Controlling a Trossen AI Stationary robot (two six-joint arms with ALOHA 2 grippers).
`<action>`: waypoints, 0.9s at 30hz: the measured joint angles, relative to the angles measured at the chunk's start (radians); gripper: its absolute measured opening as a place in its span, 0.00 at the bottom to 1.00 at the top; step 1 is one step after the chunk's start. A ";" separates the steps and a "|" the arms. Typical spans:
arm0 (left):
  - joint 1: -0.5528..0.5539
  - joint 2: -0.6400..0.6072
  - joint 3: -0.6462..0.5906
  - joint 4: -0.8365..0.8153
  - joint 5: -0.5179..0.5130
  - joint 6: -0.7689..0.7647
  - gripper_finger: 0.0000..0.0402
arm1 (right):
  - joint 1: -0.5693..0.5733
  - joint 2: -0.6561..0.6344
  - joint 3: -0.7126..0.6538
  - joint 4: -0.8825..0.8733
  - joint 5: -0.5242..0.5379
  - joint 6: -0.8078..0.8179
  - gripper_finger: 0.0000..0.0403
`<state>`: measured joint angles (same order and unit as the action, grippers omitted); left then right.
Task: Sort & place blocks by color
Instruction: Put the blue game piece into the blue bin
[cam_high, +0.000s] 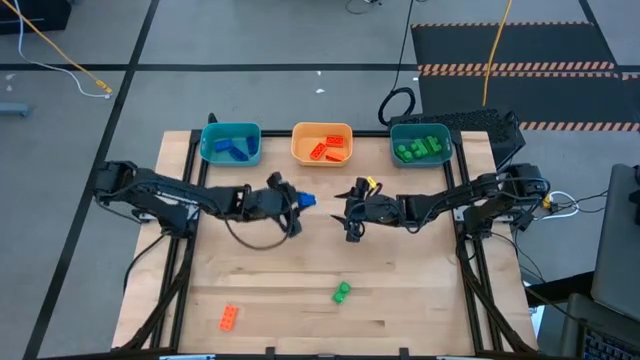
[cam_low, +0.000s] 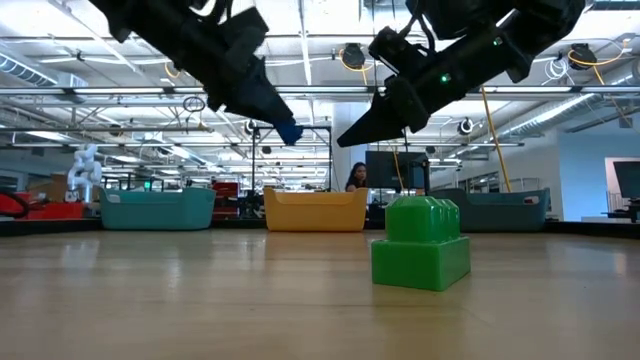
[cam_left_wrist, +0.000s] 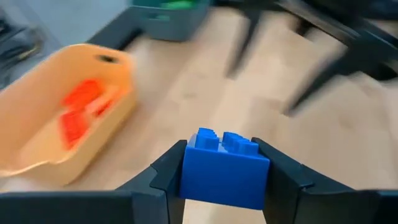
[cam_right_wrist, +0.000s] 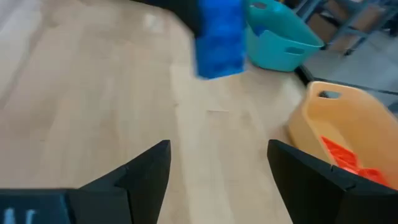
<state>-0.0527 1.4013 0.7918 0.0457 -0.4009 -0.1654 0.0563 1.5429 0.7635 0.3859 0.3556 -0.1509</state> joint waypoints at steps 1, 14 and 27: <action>0.015 -0.010 0.001 -0.012 -0.010 -0.023 0.37 | 0.001 0.000 0.000 0.000 0.012 0.000 0.65; 0.174 -0.101 0.001 -0.095 -0.073 -0.100 0.39 | 0.002 0.000 0.000 -0.005 0.010 0.007 0.65; 0.252 -0.206 0.001 -0.151 -0.069 -0.147 0.39 | 0.005 0.000 -0.001 0.021 -0.053 0.017 0.65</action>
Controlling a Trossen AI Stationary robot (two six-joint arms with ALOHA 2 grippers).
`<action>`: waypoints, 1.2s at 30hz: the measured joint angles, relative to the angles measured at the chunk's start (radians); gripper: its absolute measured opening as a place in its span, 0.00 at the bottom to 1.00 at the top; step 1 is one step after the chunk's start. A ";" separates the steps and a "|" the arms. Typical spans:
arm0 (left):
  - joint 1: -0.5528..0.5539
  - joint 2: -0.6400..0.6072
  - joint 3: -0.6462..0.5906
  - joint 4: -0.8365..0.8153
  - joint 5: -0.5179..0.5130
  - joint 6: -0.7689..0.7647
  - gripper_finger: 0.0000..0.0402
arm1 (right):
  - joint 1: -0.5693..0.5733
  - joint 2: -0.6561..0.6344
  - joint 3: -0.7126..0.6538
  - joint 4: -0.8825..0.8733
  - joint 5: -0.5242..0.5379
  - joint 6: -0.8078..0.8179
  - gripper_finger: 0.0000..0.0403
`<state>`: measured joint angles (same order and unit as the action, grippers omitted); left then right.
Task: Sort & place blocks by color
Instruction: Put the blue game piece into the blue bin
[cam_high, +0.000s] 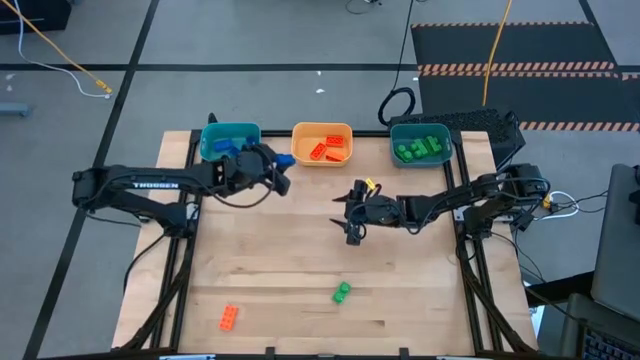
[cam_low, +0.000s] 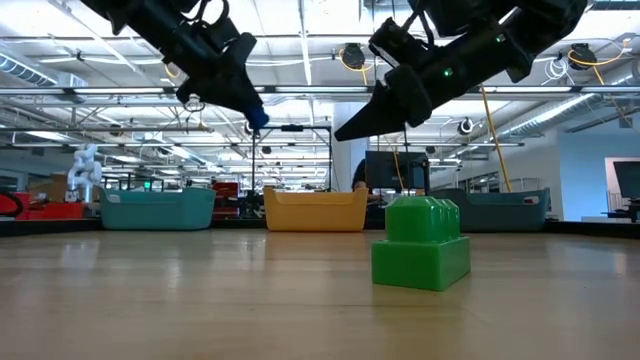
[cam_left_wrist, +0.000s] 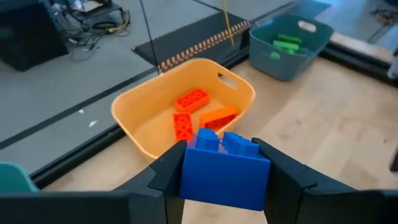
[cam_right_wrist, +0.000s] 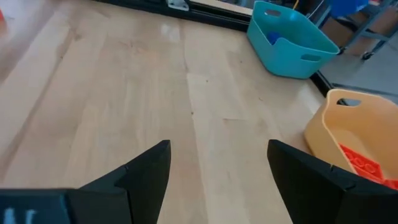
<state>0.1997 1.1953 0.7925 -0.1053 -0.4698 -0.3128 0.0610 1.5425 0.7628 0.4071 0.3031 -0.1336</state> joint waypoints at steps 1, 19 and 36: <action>0.006 -0.006 0.000 -0.007 -0.001 -0.008 0.39 | 0.000 0.000 0.000 0.000 -0.001 0.010 0.65; 0.123 -0.066 -0.001 -0.278 0.027 -0.115 0.39 | 0.001 0.000 -0.085 0.317 -0.143 0.131 0.65; 0.347 -0.064 -0.001 -0.419 -0.018 -0.161 0.40 | 0.002 0.000 -0.086 0.329 -0.147 0.127 0.65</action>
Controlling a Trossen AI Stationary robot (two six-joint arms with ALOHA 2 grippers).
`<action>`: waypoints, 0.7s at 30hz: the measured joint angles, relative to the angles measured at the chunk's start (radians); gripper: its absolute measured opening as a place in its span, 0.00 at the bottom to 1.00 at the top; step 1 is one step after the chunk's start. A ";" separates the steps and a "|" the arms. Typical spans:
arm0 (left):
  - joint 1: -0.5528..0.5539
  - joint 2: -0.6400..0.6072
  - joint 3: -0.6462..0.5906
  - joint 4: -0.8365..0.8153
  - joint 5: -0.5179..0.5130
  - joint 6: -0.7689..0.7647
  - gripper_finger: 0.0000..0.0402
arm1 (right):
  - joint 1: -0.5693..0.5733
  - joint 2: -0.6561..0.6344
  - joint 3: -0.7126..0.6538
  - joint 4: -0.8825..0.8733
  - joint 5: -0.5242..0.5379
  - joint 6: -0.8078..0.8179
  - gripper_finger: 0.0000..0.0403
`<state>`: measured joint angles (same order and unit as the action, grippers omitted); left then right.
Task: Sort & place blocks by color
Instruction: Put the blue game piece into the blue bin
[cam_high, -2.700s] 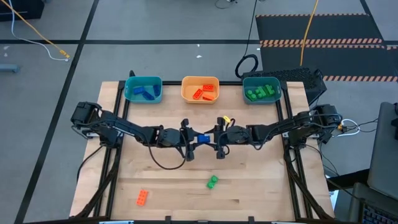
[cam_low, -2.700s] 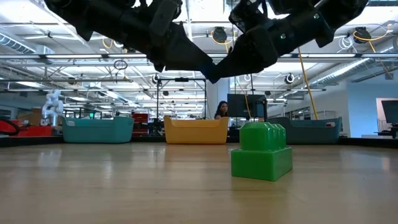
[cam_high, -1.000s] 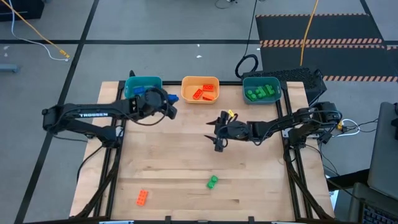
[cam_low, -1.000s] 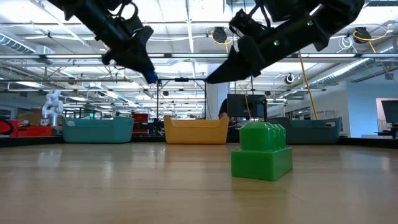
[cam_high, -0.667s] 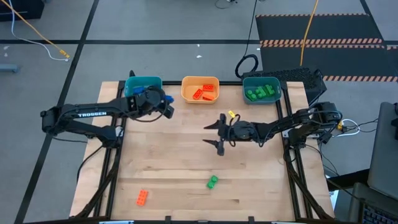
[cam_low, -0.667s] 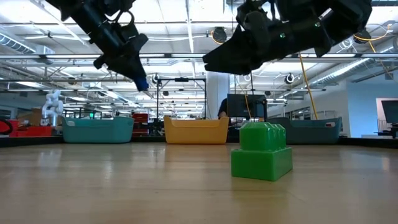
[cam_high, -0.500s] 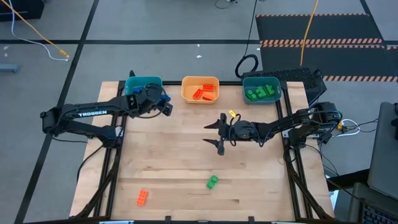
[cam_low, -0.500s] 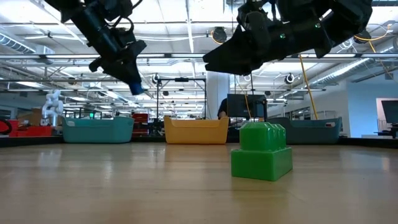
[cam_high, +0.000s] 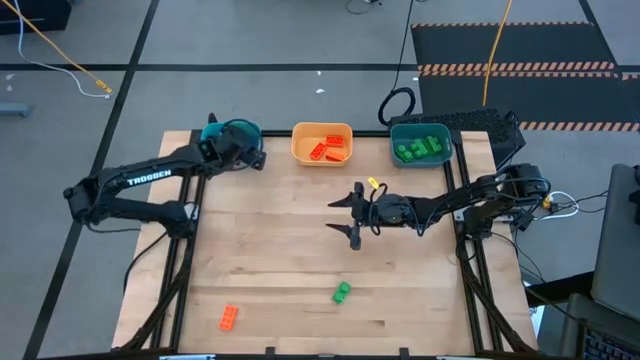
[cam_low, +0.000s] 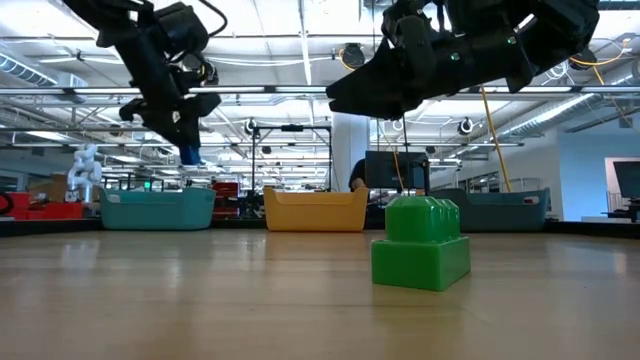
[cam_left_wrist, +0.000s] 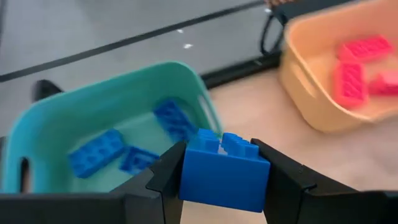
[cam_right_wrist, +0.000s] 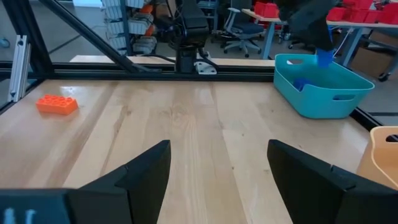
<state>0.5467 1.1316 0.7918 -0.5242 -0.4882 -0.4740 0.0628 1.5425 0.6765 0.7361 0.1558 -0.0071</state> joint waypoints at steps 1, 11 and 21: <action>0.018 0.000 0.000 0.005 -0.007 0.000 0.40 | 0.000 0.000 0.000 -0.002 0.000 0.000 0.65; 0.167 0.000 0.000 0.055 -0.009 0.090 0.40 | 0.000 0.000 0.000 -0.007 0.000 0.002 0.65; 0.224 0.072 0.000 0.110 0.115 0.151 0.46 | 0.002 0.000 0.000 -0.007 0.000 0.003 0.65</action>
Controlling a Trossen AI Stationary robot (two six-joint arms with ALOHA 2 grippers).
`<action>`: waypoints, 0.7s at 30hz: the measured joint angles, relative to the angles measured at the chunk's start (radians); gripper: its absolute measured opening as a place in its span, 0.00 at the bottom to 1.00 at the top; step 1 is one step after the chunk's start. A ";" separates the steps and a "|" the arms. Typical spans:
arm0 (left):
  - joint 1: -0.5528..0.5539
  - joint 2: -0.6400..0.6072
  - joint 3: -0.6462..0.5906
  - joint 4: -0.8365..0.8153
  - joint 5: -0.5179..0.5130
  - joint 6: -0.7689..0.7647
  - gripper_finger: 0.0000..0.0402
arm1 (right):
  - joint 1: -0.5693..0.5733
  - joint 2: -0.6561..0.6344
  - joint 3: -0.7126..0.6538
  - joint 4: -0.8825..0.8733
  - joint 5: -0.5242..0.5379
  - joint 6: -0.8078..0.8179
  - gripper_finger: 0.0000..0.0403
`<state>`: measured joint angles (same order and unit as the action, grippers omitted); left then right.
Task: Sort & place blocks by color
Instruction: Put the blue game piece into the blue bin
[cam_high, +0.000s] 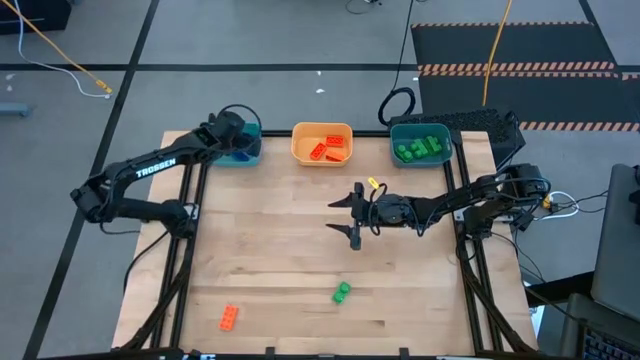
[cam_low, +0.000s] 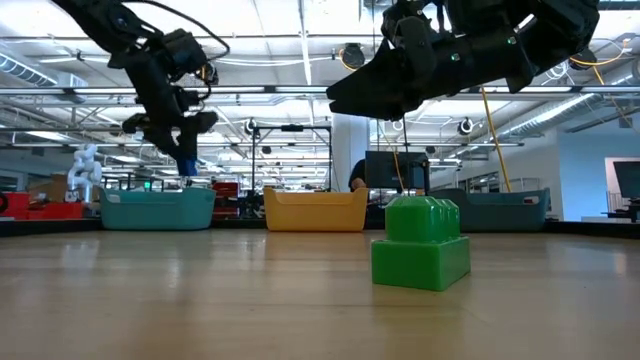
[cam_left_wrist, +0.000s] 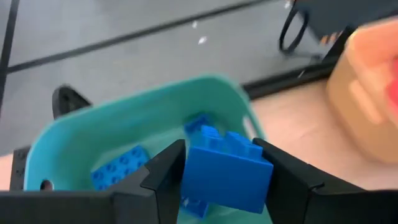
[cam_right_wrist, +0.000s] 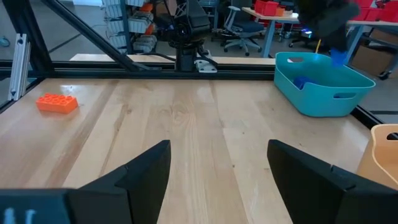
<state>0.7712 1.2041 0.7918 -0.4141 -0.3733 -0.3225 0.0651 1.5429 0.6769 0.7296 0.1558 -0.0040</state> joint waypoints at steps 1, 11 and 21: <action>0.000 0.014 0.000 -0.009 0.000 0.000 0.48 | 0.001 0.000 0.000 0.000 0.000 0.000 0.65; 0.003 0.059 0.000 0.000 -0.004 0.027 0.69 | 0.001 0.000 0.000 0.000 0.000 -0.002 0.65; -0.033 -0.034 0.000 -0.004 0.121 0.027 0.69 | 0.001 0.000 0.000 -0.009 0.000 -0.026 0.65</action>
<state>0.7380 1.1704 0.7918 -0.4184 -0.2528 -0.2956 0.0666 1.5433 0.6769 0.7203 0.1555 -0.0300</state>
